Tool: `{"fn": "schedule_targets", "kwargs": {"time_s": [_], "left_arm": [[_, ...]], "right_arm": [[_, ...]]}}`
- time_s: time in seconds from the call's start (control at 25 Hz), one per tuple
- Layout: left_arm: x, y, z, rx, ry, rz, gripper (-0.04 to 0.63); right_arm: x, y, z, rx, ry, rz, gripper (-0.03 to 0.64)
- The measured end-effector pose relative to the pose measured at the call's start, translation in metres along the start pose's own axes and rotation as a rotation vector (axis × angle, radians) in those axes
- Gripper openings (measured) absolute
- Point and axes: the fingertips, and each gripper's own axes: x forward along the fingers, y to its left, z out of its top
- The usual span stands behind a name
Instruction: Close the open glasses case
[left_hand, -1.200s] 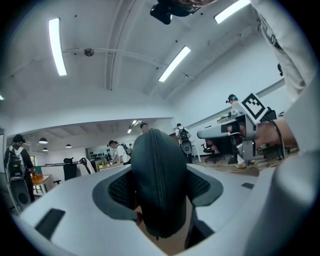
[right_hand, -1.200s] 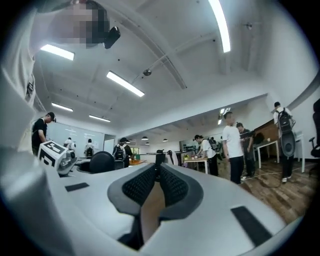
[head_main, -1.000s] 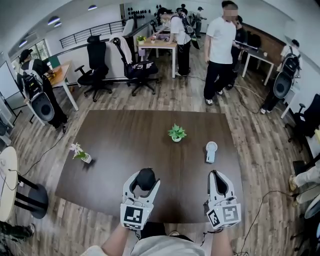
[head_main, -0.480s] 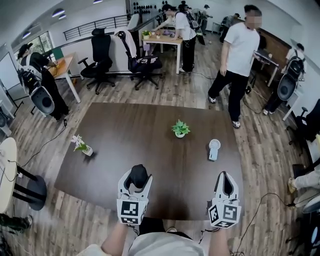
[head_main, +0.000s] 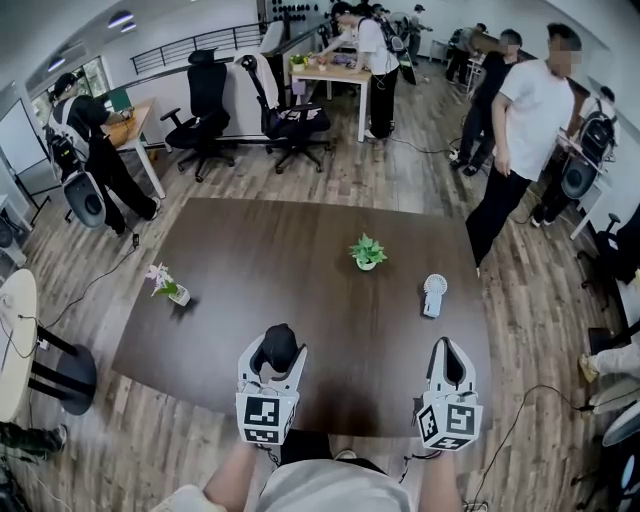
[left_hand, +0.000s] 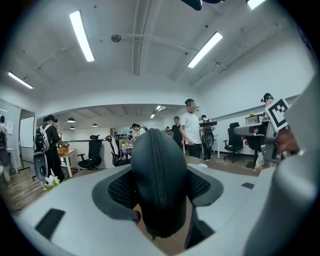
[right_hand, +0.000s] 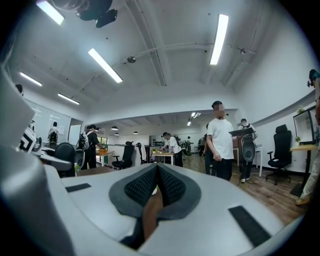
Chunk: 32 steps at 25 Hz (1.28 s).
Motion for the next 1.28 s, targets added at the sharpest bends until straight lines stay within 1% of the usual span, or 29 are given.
{"fn": "schedule_targets", "kwargs": {"time_s": [0.12,0.32,0.4,0.52,0.6,0.68,0.8,0.96,1.16,1.28], "left_arm": [[0.005,0.0,-0.01,0.002,0.057,-0.006,0.275],[0.023,-0.01,-0.035,-0.023,0.173,-0.034,0.275],[0.031,-0.018,-0.052,-0.051,0.247,-0.068,0.275],[0.048,-0.032,-0.081,-0.12,0.374,-0.129,0.275],[0.058,-0.041,-0.102,-0.152,0.454,-0.163,0.275],[0.067,-0.049,-0.122,-0.169,0.525,-0.183,0.275],[0.081,-0.057,-0.146,-0.205,0.606,-0.201,0.275],[0.103,-0.068,-0.166,-0.281,0.652,-0.244,0.276],[0.121,-0.07,-0.171,-0.282,0.712,-0.236,0.279],[0.132,-0.075,-0.184,-0.271,0.754,-0.225,0.275]], "right_arm": [[0.003,0.003,-0.004,0.002,0.016,0.015,0.002],[0.005,0.004,-0.011,-0.001,0.034,0.03,0.002],[0.006,0.005,-0.015,0.0,0.041,0.036,0.002],[0.005,0.005,-0.02,0.006,0.051,0.043,0.002],[0.003,0.005,-0.022,0.008,0.056,0.045,0.002],[0.001,0.004,-0.024,0.01,0.06,0.046,0.002],[-0.003,0.0,-0.027,0.013,0.07,0.042,0.002],[-0.007,-0.002,-0.034,0.021,0.085,0.038,0.002],[-0.01,-0.002,-0.037,0.024,0.093,0.031,0.002],[-0.01,0.0,-0.038,0.026,0.095,0.034,0.002]]}}
